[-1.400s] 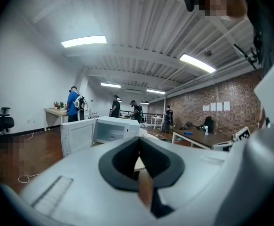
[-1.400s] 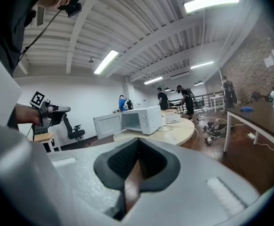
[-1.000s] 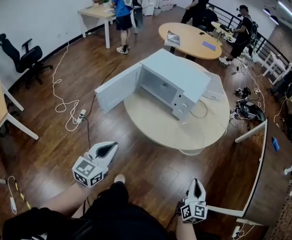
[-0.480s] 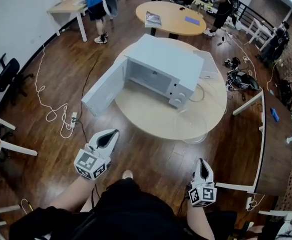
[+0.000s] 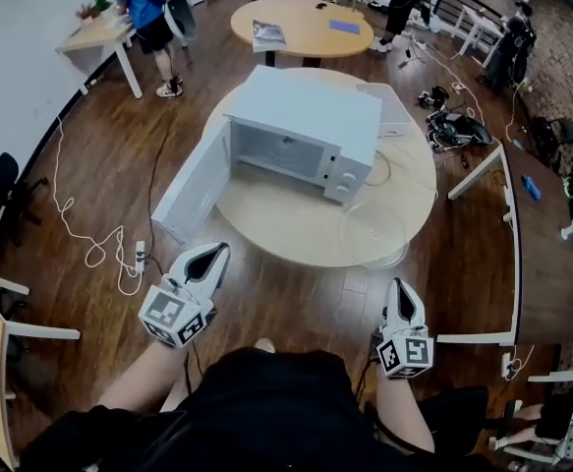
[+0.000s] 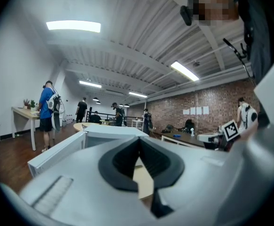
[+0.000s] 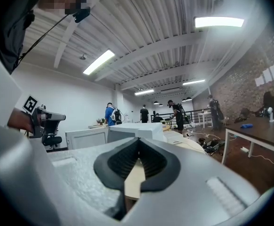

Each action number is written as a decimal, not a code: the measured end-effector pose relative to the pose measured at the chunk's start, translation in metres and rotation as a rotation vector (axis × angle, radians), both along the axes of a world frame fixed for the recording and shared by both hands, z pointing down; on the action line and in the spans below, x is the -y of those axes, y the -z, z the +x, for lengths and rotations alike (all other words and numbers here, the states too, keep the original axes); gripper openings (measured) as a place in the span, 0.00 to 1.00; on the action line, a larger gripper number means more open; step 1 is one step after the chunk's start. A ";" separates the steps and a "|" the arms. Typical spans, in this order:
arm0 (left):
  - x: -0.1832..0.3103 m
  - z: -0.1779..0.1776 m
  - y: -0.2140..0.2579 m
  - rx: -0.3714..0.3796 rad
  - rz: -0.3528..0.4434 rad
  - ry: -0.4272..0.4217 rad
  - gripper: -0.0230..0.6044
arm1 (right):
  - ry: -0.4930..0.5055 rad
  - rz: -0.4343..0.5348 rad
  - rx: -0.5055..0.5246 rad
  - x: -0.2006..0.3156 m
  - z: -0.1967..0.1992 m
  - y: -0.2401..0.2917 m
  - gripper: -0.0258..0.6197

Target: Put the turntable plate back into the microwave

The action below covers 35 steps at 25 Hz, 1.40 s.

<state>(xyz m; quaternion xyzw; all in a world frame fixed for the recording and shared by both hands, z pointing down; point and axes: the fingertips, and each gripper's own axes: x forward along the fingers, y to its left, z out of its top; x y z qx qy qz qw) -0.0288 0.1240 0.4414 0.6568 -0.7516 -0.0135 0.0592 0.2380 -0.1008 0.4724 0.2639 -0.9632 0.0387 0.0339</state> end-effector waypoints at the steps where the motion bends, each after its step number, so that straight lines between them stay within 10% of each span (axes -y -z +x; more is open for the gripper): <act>1: 0.001 -0.001 -0.001 -0.003 0.000 -0.007 0.04 | -0.003 0.000 -0.001 -0.001 0.000 0.000 0.04; 35: 0.031 -0.076 0.016 -0.007 0.032 0.109 0.04 | 0.046 -0.044 0.013 0.044 -0.084 -0.013 0.04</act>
